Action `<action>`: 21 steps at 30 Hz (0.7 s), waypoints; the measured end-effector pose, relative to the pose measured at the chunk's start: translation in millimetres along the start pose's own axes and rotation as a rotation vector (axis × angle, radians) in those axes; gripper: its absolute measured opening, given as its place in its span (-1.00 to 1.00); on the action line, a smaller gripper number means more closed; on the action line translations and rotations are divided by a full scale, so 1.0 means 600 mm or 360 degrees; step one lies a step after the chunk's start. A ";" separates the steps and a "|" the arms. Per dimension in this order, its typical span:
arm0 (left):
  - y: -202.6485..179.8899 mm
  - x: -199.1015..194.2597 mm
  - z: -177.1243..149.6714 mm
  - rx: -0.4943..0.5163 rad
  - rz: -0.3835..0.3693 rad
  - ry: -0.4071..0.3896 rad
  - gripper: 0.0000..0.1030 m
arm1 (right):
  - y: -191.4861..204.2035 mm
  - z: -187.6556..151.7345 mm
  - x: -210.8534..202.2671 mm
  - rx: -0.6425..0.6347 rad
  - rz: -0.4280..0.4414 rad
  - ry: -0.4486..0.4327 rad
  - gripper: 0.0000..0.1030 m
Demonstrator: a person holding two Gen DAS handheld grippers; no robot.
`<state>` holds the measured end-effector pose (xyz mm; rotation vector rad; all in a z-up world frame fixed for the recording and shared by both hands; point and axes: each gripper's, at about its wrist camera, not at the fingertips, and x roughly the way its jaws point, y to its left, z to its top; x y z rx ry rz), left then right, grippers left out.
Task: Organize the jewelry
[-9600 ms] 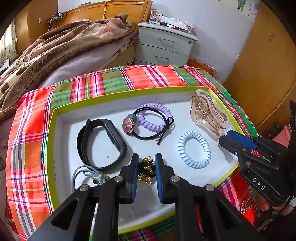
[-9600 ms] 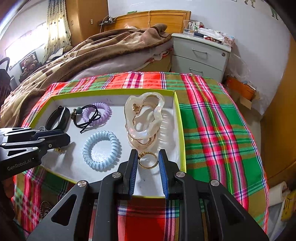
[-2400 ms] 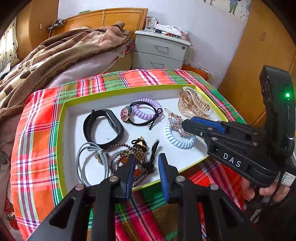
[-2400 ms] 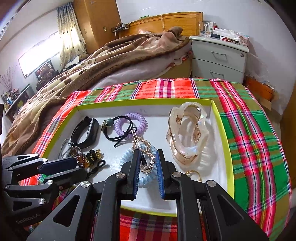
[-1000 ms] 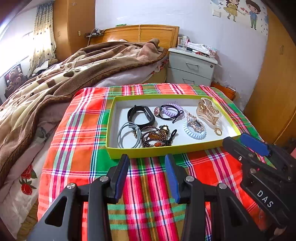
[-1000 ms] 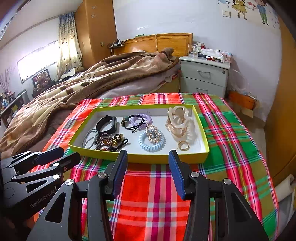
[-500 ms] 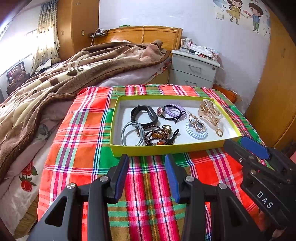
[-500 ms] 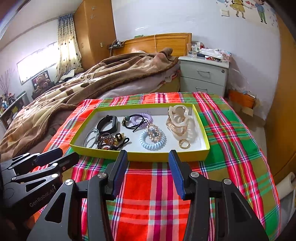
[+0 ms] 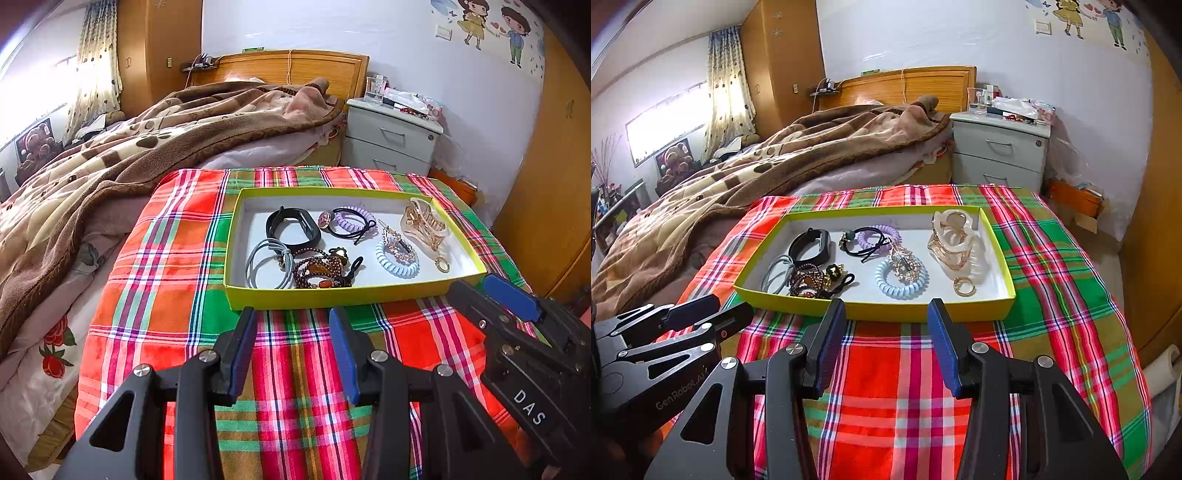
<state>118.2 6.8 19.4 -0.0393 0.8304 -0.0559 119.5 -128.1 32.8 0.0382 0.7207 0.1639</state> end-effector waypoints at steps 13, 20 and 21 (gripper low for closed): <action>0.003 0.001 0.000 -0.0012 0.0004 0.0014 -0.18 | 0.003 -0.001 0.000 -0.0001 -0.0005 0.0002 -0.09; 0.002 0.000 -0.002 -0.0011 0.0006 0.0019 -0.18 | 0.006 -0.002 0.001 0.0001 -0.0003 0.0002 -0.09; 0.003 -0.001 -0.002 -0.0012 0.0006 0.0019 -0.18 | 0.006 -0.002 0.001 0.0001 -0.0005 0.0002 -0.09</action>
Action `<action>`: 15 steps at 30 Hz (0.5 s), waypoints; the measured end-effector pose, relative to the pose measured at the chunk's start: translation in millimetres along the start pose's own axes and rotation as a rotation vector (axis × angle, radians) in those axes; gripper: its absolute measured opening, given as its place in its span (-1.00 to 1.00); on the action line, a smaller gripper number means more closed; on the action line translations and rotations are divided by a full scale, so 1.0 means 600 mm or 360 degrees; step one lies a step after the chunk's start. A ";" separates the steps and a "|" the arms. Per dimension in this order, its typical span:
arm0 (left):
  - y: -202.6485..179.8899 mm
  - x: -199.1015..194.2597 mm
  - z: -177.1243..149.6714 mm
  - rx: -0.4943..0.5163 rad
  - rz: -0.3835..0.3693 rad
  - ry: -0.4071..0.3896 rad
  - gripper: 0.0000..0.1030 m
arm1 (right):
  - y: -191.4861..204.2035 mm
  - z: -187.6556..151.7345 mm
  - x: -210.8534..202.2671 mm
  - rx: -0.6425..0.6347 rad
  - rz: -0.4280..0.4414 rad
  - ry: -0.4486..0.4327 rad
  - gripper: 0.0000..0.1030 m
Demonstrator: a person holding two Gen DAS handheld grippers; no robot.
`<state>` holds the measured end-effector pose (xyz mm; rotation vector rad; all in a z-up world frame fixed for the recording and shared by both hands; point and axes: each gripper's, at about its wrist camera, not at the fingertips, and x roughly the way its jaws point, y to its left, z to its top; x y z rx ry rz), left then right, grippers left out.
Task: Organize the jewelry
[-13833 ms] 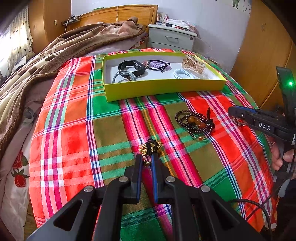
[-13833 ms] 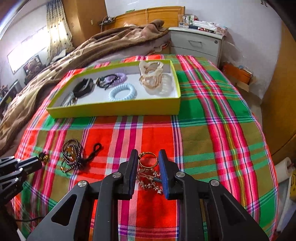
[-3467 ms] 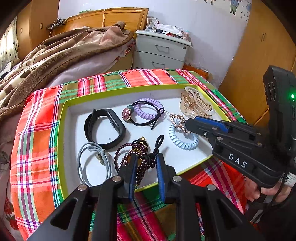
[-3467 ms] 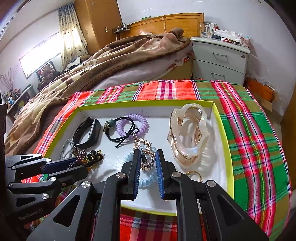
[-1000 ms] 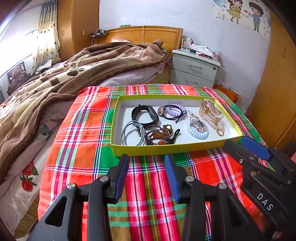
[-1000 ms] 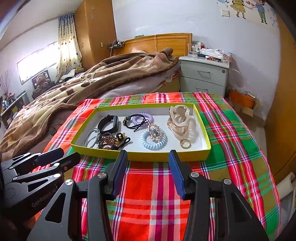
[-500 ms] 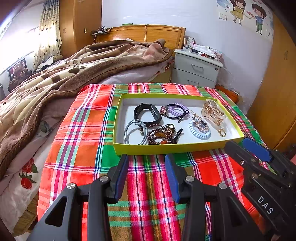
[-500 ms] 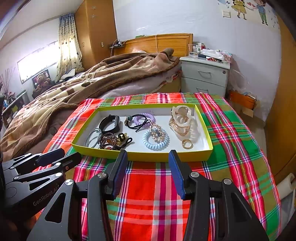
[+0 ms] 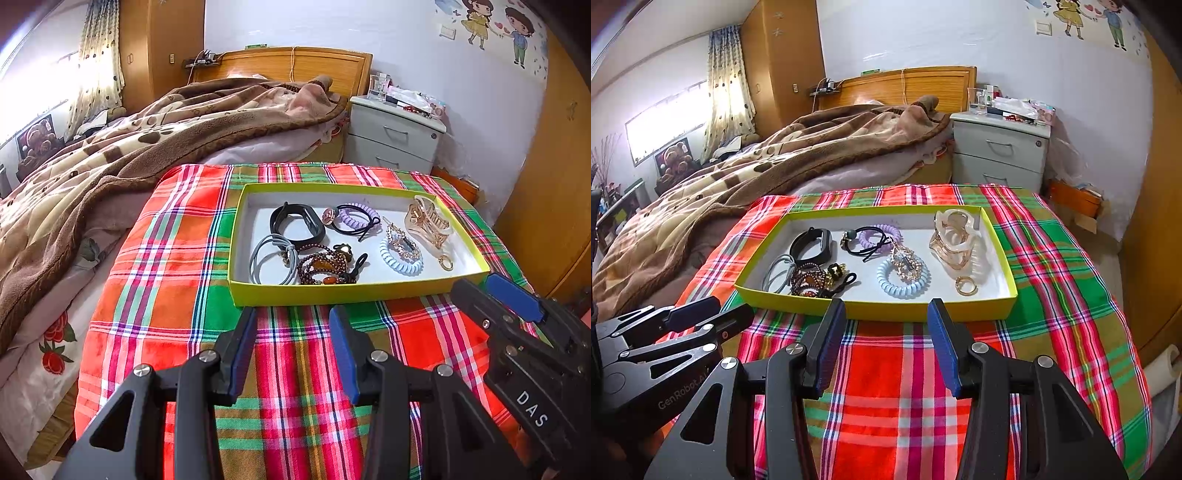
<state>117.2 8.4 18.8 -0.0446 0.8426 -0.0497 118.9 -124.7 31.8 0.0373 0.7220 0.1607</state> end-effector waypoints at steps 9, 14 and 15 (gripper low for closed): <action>0.000 -0.001 -0.001 0.0000 0.0003 0.0004 -0.18 | -0.001 -0.001 0.001 0.0006 0.0000 0.0002 -0.09; 0.001 0.000 -0.001 -0.0003 0.0004 0.0000 -0.18 | -0.001 -0.001 0.002 0.0004 -0.0004 0.0002 -0.09; 0.001 -0.001 -0.001 -0.0005 0.0005 -0.0004 -0.18 | -0.001 -0.001 0.002 0.0005 -0.0005 0.0002 -0.09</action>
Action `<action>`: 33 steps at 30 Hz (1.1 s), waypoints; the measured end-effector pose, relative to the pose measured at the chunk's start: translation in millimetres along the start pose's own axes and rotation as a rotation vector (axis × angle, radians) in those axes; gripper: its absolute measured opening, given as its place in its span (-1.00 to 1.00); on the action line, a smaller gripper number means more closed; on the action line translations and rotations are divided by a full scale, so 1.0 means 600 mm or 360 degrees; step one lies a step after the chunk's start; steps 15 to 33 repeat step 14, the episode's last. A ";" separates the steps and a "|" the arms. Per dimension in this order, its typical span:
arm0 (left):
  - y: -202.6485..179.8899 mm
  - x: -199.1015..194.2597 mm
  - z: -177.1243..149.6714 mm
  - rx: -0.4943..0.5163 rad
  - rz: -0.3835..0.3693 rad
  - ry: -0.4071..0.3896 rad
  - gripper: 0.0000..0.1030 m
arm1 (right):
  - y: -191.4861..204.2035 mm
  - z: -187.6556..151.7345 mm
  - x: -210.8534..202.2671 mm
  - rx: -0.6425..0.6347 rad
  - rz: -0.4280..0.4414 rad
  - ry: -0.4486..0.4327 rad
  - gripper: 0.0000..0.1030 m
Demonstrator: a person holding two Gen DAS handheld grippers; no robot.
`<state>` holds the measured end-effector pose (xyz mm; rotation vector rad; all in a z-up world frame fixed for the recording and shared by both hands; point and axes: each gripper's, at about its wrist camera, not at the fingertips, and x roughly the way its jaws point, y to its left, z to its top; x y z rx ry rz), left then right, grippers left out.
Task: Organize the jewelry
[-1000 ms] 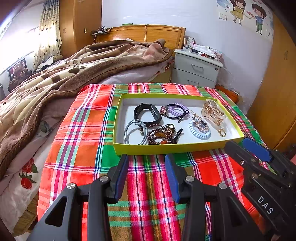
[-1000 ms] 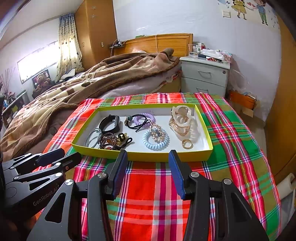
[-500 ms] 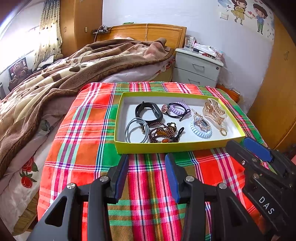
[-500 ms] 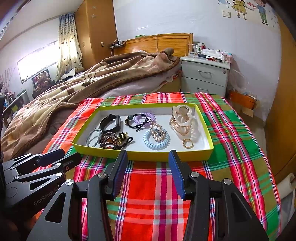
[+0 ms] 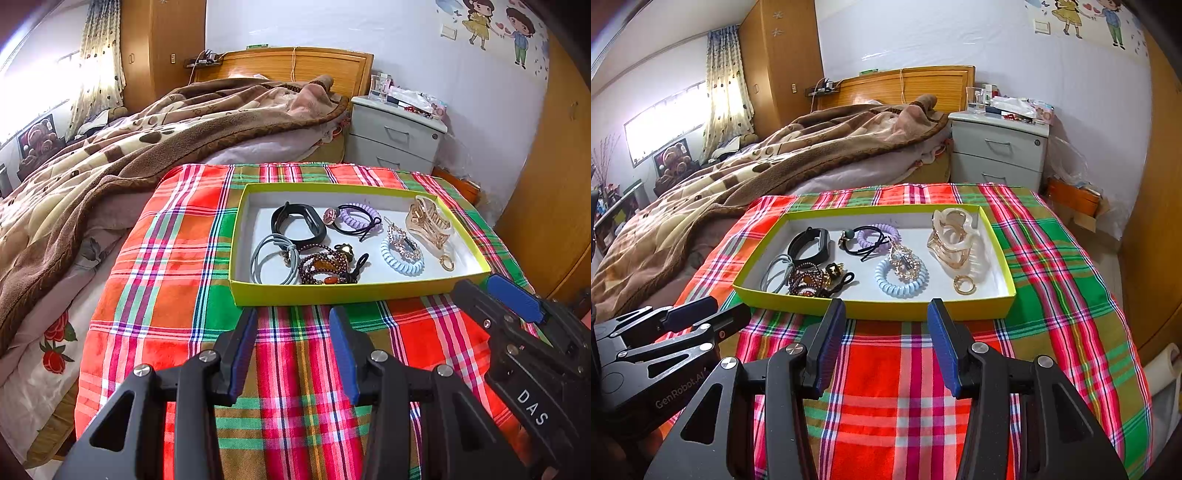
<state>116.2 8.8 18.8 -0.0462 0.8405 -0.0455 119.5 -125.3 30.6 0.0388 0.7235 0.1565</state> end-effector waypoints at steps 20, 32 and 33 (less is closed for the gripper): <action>0.000 0.004 0.003 -0.0011 -0.0005 0.0017 -0.18 | -0.003 0.000 0.000 0.0003 -0.0001 0.0000 -0.09; 0.000 0.004 0.003 -0.0011 -0.0005 0.0017 -0.18 | -0.003 0.000 0.000 0.0003 -0.0001 0.0000 -0.09; 0.000 0.004 0.003 -0.0011 -0.0005 0.0017 -0.18 | -0.003 0.000 0.000 0.0003 -0.0001 0.0000 -0.09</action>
